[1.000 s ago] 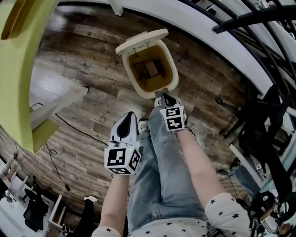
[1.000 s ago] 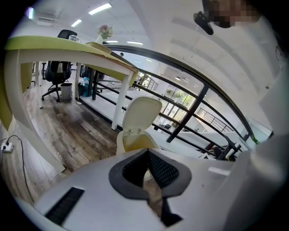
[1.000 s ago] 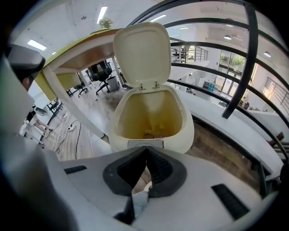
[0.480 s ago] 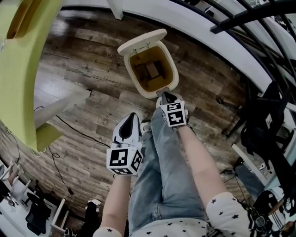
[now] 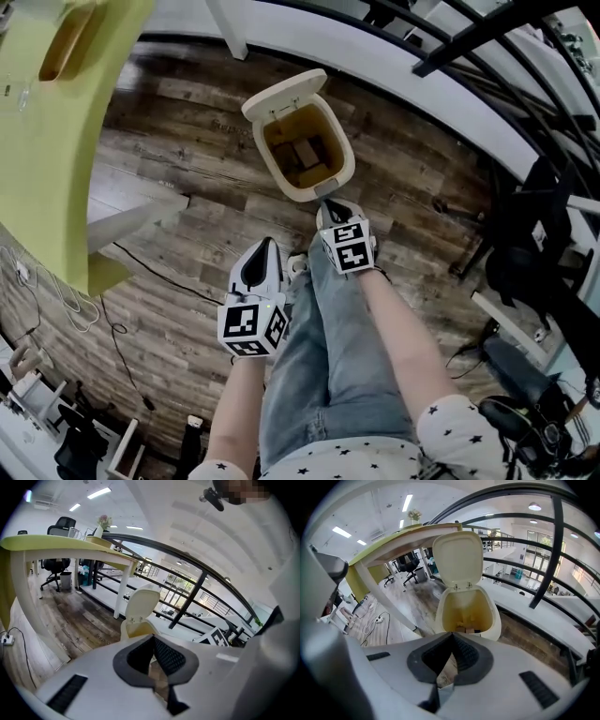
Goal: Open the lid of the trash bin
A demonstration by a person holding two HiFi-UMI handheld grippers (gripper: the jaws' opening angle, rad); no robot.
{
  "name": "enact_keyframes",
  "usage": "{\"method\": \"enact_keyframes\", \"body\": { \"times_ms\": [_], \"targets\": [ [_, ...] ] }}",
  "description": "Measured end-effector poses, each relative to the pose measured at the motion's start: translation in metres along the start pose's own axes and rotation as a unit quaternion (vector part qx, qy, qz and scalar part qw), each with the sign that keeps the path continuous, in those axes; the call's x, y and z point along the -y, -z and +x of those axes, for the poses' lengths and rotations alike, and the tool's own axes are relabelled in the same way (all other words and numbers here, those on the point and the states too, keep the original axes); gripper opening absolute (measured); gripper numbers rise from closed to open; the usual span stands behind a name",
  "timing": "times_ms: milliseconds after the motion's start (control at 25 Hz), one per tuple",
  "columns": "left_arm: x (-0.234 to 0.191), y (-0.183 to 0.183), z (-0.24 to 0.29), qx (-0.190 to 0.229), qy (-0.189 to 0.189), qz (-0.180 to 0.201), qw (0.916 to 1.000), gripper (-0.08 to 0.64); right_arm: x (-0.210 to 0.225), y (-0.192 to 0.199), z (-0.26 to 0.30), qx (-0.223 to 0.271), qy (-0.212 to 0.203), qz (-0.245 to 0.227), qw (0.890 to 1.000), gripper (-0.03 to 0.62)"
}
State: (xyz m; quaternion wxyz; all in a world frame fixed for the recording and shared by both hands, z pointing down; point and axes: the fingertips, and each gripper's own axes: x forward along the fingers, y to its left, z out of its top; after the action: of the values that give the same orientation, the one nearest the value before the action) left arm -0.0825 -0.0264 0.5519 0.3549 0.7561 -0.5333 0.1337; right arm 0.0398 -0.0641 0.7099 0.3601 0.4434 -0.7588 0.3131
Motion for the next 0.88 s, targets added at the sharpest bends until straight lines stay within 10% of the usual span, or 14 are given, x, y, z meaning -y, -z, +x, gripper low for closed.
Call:
{"method": "enact_keyframes", "body": {
  "times_ms": [880],
  "targets": [
    [0.049,-0.037,-0.098,-0.012,0.024,0.014,0.9995,0.012,-0.062,-0.051,-0.188,0.072,0.017,0.041,0.996,-0.006]
  ]
}}
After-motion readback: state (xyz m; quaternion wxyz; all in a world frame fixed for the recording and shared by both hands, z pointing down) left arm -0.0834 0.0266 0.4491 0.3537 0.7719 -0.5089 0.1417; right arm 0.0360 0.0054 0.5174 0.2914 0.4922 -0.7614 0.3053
